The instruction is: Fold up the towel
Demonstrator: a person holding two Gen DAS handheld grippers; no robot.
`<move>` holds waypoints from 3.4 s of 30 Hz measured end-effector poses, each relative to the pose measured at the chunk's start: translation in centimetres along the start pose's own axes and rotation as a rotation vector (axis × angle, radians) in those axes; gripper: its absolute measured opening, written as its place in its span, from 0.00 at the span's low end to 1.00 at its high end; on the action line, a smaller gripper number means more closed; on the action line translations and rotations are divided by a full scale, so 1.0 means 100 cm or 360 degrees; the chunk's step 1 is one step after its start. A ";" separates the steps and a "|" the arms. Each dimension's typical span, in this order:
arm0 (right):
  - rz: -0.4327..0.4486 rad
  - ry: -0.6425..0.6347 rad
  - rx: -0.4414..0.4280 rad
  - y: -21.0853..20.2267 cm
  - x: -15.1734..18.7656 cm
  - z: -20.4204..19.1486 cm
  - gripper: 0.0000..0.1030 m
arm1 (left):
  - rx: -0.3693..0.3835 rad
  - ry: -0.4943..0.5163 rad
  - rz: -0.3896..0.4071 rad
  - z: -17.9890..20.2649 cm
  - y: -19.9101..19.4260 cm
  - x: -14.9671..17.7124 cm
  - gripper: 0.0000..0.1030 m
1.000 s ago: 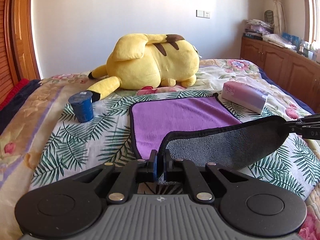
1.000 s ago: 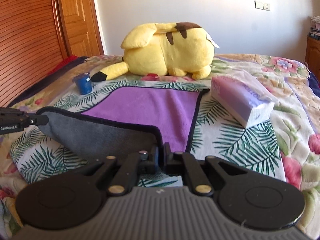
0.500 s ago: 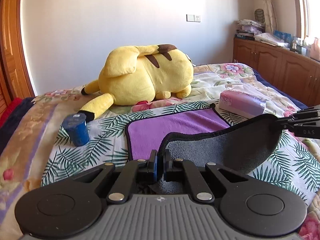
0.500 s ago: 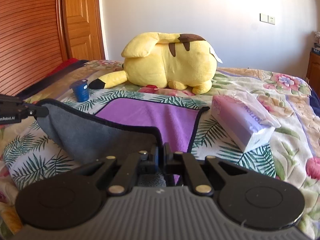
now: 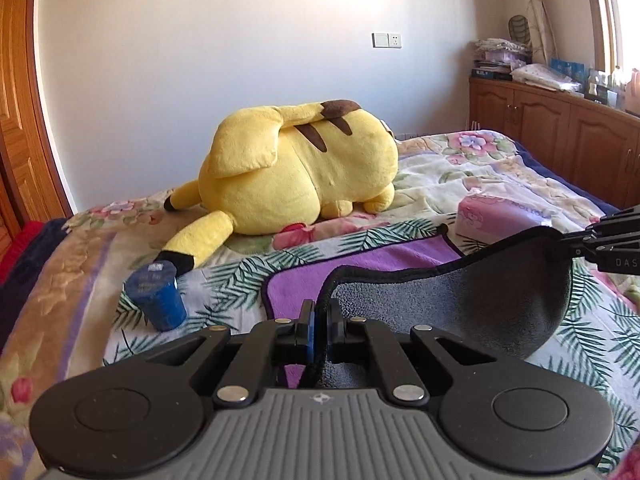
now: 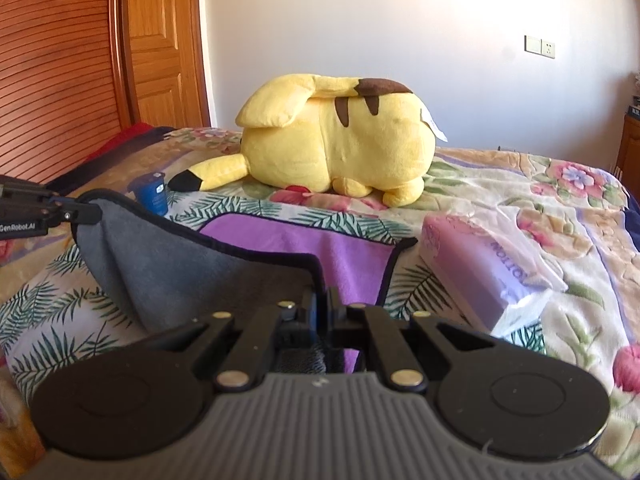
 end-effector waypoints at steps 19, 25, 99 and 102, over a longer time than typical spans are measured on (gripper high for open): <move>0.0212 -0.0120 0.0054 0.026 -0.029 0.009 0.05 | -0.0113 0.0016 0.0137 -0.020 0.040 -0.027 0.00; 0.0242 -0.0089 0.0089 0.044 -0.039 0.015 0.05 | -0.0157 -0.0013 0.0136 -0.024 0.055 -0.030 0.00; 0.0061 0.0013 0.0104 -0.057 -0.039 -0.030 0.50 | -0.0112 0.0004 -0.0004 0.044 -0.059 -0.025 0.53; 0.0066 -0.0003 0.0104 -0.068 -0.038 -0.037 0.50 | -0.0120 -0.0011 0.0007 0.047 -0.077 -0.026 0.53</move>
Point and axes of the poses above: each gripper's, at about its wrist camera, not at the fingertips, and y roughly the way its jaws point, z to its right, x to its underside, the point moved 1 cm from there along y, roughly the way its jaws point, and after that the axes turned 8 degrees about y, right-handed, at the moved point
